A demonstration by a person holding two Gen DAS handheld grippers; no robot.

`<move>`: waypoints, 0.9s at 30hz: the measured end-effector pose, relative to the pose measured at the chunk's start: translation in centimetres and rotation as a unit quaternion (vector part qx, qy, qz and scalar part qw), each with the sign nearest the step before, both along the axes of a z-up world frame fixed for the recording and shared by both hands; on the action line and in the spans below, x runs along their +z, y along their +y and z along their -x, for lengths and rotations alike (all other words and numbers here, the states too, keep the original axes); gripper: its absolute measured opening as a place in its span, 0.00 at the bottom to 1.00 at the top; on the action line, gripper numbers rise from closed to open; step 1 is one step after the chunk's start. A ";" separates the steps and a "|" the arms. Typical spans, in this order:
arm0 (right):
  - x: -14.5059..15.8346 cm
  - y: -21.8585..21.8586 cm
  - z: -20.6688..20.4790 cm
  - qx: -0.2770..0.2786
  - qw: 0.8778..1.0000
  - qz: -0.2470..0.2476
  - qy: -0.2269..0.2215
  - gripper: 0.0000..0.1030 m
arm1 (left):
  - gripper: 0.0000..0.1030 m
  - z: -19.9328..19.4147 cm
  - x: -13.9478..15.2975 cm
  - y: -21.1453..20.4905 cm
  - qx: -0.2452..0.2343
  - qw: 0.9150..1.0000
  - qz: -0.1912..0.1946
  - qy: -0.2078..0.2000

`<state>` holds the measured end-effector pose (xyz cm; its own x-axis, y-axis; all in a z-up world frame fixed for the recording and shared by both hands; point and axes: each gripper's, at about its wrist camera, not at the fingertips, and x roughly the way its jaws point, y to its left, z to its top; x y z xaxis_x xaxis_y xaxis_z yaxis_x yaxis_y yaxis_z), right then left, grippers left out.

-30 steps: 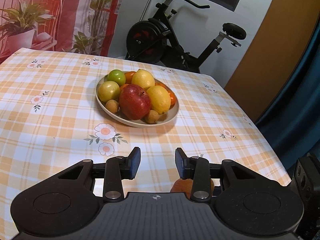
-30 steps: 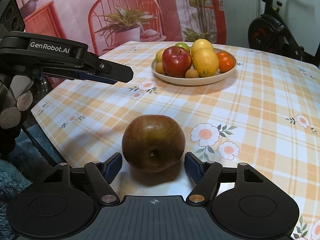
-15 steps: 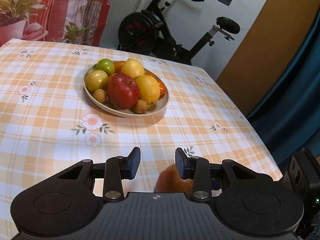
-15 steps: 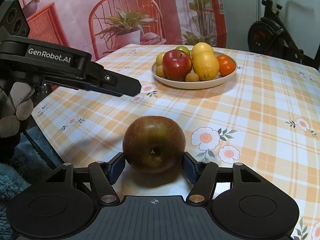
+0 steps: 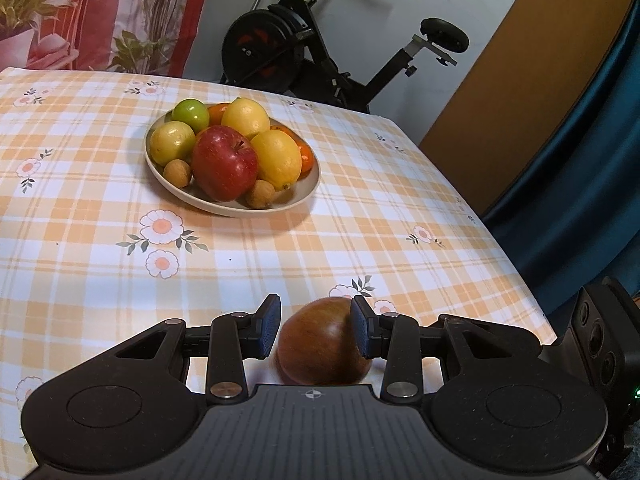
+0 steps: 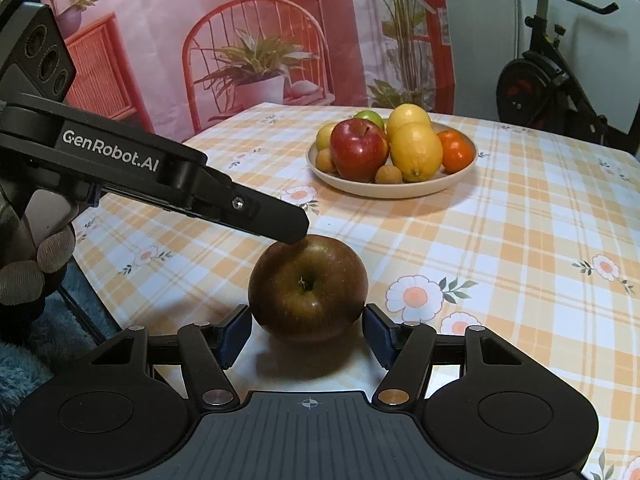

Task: Organize fruits
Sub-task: 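Close the right gripper on the dark apple while the left gripper closes on it too, then lift the dark apple with both grippers and carry it over the plate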

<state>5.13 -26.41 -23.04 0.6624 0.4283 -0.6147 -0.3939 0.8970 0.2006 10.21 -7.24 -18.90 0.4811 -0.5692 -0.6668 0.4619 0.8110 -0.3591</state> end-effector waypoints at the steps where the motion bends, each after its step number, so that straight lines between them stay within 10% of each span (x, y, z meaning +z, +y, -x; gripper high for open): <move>1: 0.0 0.0 0.0 0.000 1.000 -0.001 -0.003 0.56 | 0.39 0.0 0.0 0.0 -0.001 1.000 0.000 0.001; 27: -0.6 0.7 -0.9 -0.006 0.999 0.005 -0.038 0.61 | 0.42 -1.0 -1.3 0.7 0.019 0.999 0.027 0.035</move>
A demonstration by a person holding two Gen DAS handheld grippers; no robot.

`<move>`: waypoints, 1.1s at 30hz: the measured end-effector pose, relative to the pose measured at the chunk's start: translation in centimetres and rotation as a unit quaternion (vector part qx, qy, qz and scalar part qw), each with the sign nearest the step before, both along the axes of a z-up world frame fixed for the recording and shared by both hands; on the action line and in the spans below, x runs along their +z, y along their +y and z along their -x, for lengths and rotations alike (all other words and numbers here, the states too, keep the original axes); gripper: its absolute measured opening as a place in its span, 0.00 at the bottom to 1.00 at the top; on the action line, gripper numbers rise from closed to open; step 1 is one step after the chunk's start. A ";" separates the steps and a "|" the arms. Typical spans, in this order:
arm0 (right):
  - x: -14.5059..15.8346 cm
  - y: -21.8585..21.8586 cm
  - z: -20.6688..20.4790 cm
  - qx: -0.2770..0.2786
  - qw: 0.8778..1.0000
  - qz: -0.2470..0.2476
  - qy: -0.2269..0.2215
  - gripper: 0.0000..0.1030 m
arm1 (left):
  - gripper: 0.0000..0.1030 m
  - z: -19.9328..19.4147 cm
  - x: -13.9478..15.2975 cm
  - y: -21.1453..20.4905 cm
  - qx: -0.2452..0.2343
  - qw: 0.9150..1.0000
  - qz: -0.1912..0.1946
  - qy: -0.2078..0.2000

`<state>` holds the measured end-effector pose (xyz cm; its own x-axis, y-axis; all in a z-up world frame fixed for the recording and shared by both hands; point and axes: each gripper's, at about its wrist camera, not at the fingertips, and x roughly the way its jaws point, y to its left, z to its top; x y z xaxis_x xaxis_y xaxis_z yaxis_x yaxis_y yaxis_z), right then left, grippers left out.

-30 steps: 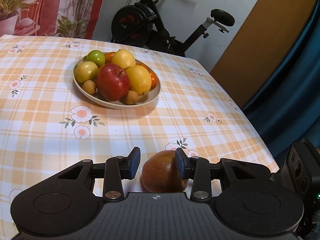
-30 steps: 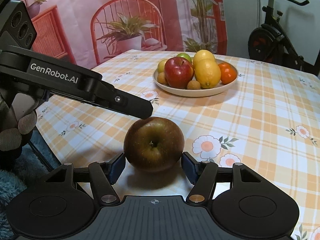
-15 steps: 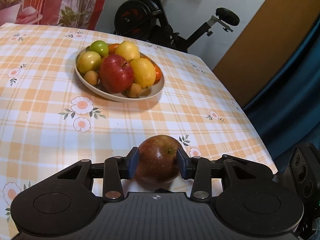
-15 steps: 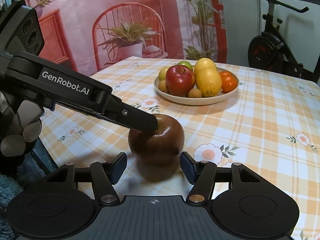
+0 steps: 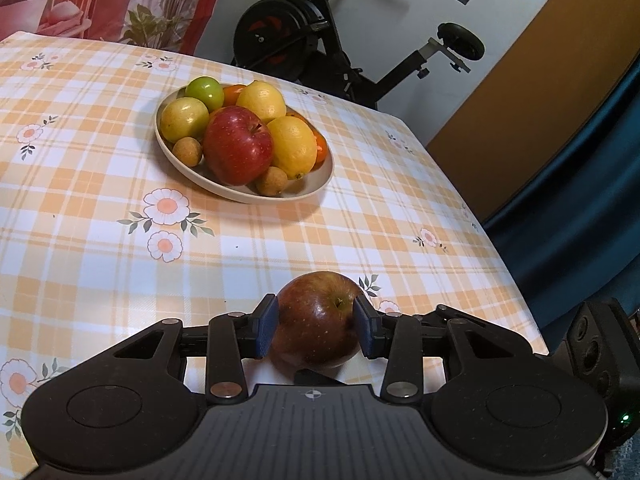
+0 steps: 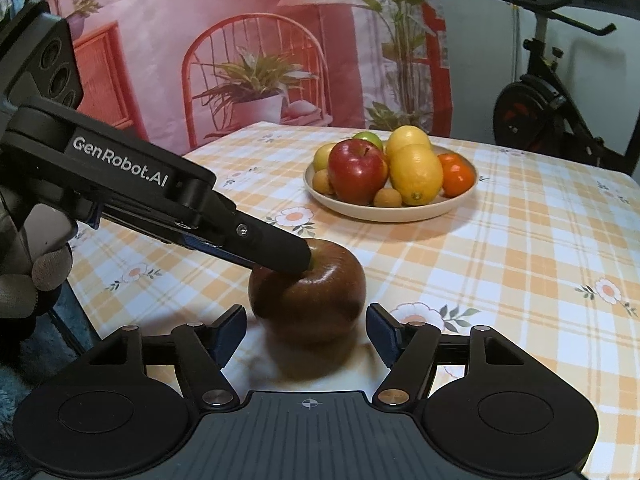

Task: Organize fruits
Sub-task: 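Lift the dark apple with both grippers and carry it over the plate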

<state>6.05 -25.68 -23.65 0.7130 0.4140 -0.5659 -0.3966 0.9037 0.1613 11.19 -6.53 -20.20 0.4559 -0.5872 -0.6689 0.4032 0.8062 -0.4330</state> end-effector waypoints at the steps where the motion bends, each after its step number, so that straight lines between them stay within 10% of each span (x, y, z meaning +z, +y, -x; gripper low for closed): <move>1: -0.1 0.1 -0.1 0.002 1.000 0.002 -0.001 0.61 | 0.42 0.0 0.0 0.0 0.000 1.000 0.001 0.001; 33: -0.8 -0.2 -0.3 0.006 1.000 -0.013 -0.006 0.59 | 0.42 -0.9 -0.8 0.0 0.008 1.000 0.012 0.017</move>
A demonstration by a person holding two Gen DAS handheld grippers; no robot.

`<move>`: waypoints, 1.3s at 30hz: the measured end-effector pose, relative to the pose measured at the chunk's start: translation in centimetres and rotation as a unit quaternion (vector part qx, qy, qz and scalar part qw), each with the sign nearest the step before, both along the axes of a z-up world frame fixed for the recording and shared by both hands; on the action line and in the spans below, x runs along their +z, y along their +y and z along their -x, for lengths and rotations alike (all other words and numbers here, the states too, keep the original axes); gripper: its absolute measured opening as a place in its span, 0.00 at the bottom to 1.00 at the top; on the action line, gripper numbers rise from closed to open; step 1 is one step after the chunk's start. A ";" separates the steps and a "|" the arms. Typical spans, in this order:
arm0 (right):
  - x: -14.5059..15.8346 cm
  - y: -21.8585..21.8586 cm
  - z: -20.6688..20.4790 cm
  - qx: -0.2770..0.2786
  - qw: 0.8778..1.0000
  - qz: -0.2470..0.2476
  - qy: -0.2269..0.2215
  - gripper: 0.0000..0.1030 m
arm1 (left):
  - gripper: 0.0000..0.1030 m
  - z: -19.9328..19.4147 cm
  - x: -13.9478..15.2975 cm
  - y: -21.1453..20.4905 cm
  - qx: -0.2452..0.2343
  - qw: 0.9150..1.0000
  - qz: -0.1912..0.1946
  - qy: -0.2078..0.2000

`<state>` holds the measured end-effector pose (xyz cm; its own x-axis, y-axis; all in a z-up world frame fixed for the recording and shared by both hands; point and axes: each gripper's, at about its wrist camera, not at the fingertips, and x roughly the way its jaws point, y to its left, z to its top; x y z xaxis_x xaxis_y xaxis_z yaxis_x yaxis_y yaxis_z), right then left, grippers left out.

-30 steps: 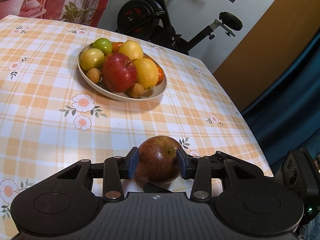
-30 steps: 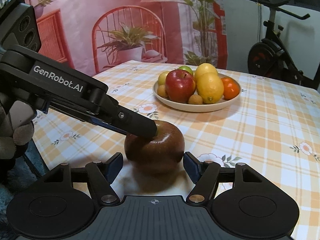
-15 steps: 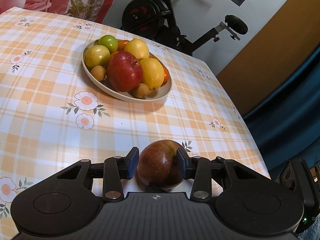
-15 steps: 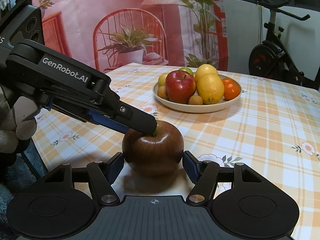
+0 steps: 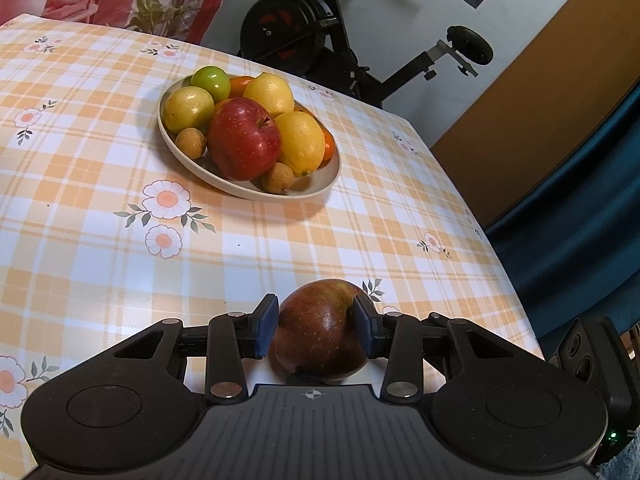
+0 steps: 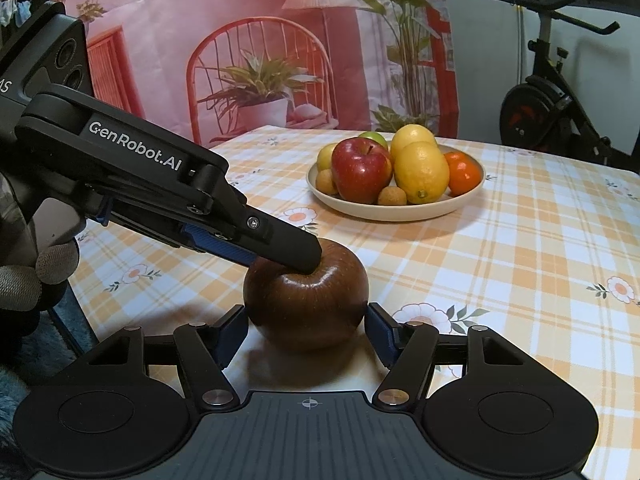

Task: Organize fruits
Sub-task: 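Lift the dark apple with both grippers and carry it over the plate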

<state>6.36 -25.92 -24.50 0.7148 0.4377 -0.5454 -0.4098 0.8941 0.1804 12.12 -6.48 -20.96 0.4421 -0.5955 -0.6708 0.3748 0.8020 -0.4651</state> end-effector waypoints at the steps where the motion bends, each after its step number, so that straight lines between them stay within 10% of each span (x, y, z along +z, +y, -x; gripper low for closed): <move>1: 0.0 0.0 0.0 0.000 1.000 0.001 0.000 0.58 | 0.42 0.0 0.0 0.0 -0.001 1.000 -0.001 -0.001; 39: 7.5 -1.0 -13.8 0.010 0.997 0.040 -0.065 0.58 | 0.40 -12.4 6.1 -0.7 0.020 0.997 0.049 -0.061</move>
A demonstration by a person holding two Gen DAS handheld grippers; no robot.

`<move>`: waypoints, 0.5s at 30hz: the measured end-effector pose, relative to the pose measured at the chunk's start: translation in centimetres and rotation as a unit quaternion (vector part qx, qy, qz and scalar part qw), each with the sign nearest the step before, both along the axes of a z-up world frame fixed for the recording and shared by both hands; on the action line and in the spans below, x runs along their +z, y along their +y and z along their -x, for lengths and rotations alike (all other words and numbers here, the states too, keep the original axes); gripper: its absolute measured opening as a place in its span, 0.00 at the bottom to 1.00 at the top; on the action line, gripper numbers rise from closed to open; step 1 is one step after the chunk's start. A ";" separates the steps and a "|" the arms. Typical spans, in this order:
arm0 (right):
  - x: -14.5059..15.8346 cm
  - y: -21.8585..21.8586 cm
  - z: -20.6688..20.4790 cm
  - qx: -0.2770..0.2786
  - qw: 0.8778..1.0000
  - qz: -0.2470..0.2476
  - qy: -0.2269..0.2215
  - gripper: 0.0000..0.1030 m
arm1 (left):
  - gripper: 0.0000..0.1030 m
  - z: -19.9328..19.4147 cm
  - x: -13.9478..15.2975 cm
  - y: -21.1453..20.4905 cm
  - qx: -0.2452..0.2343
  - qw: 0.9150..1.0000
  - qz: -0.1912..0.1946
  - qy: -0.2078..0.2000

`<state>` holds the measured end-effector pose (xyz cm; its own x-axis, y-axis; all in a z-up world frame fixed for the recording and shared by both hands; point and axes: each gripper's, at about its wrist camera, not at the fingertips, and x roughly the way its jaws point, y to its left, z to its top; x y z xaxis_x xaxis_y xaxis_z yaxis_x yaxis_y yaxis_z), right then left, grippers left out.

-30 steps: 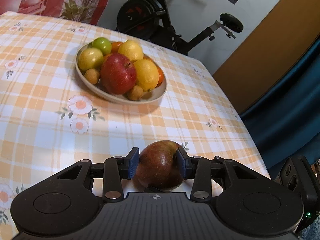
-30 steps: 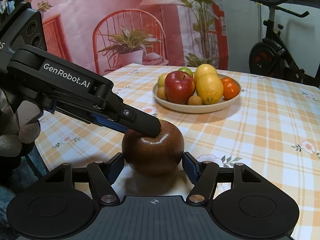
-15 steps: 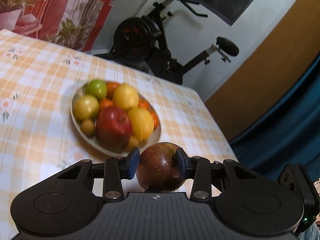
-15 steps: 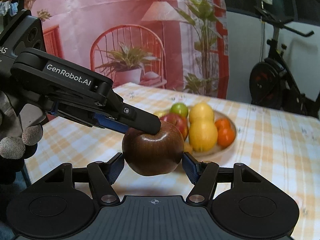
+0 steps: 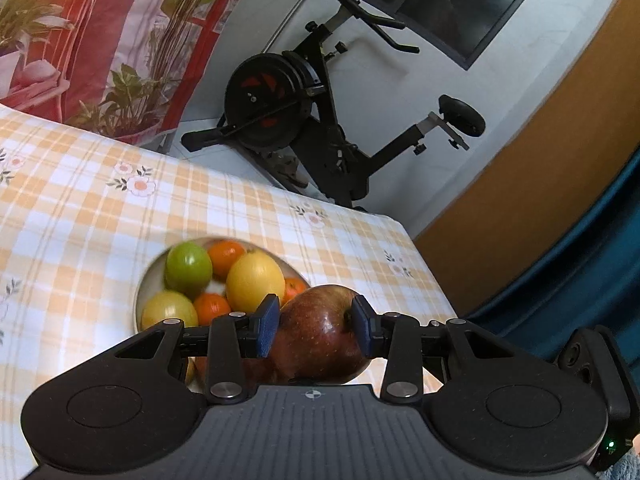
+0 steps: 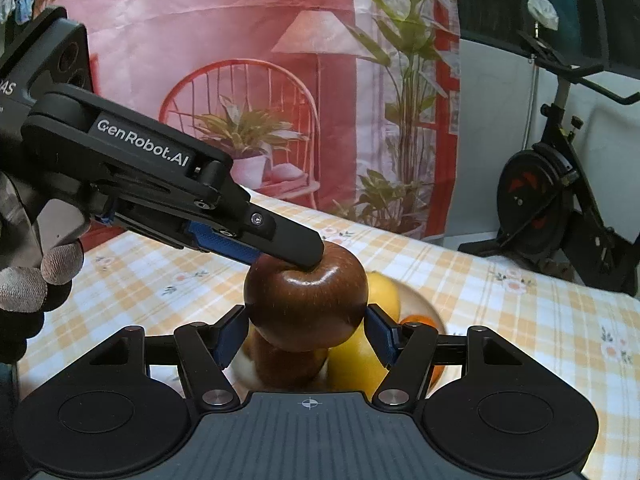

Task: Organize fruits
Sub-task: 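Lift the dark apple with both grippers and carry it over the plate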

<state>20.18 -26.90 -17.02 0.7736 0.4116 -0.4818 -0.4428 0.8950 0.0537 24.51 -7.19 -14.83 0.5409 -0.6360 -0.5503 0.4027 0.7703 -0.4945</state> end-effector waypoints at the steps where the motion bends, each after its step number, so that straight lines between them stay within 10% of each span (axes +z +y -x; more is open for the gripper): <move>1: -0.1 0.1 -0.6 0.001 1.000 0.003 0.001 0.58 | 0.40 -0.5 -0.1 0.0 0.002 1.000 0.000 0.003; 15: -2.0 0.4 -5.3 0.004 1.000 0.012 0.020 0.58 | 0.40 -4.3 -1.6 0.2 0.013 1.000 0.000 0.029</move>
<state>25.52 -26.54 -19.05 0.7501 0.4062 -0.5218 -0.4481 0.8926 0.0507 28.77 -7.04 -16.40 0.5243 -0.6225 -0.5811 0.3539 0.7799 -0.5162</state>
